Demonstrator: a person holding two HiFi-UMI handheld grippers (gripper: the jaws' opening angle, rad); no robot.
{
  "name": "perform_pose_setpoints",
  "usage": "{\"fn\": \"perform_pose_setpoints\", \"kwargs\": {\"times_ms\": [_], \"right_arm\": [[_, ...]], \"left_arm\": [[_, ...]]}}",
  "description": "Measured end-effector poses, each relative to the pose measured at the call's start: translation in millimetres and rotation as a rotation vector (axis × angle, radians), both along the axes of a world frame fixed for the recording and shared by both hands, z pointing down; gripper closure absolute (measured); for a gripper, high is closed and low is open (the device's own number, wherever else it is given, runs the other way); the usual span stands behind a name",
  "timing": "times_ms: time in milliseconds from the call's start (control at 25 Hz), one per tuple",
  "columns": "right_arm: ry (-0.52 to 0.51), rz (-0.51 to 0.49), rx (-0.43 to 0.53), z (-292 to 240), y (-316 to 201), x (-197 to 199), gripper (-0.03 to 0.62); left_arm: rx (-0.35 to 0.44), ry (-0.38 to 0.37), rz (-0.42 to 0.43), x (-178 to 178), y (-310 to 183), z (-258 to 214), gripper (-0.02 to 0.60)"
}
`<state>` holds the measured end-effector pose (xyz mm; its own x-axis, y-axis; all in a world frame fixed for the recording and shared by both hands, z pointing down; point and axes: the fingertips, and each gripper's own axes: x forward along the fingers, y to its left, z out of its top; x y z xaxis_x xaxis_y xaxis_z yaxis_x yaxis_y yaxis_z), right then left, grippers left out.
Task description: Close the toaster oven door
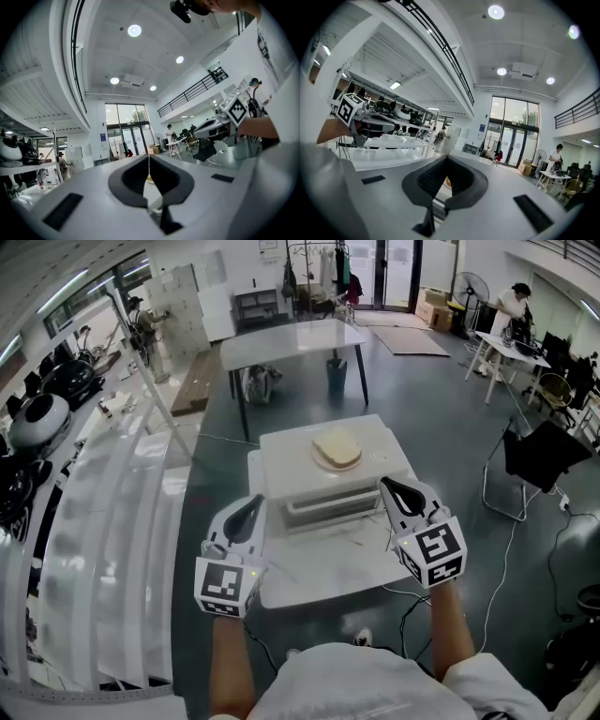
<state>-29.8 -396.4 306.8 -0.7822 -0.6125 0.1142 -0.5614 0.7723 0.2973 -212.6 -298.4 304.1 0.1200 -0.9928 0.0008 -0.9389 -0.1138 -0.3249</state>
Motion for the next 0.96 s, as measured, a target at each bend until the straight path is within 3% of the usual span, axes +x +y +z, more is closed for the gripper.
{"fn": "perform_pose_setpoints", "kwargs": {"times_ms": [960], "right_arm": [[0.01,0.029,-0.033,15.5,-5.3,9.7,0.579]], "left_arm": [[-0.037,0.013,0.019,5.5,-1.7,16.6,0.561]]}}
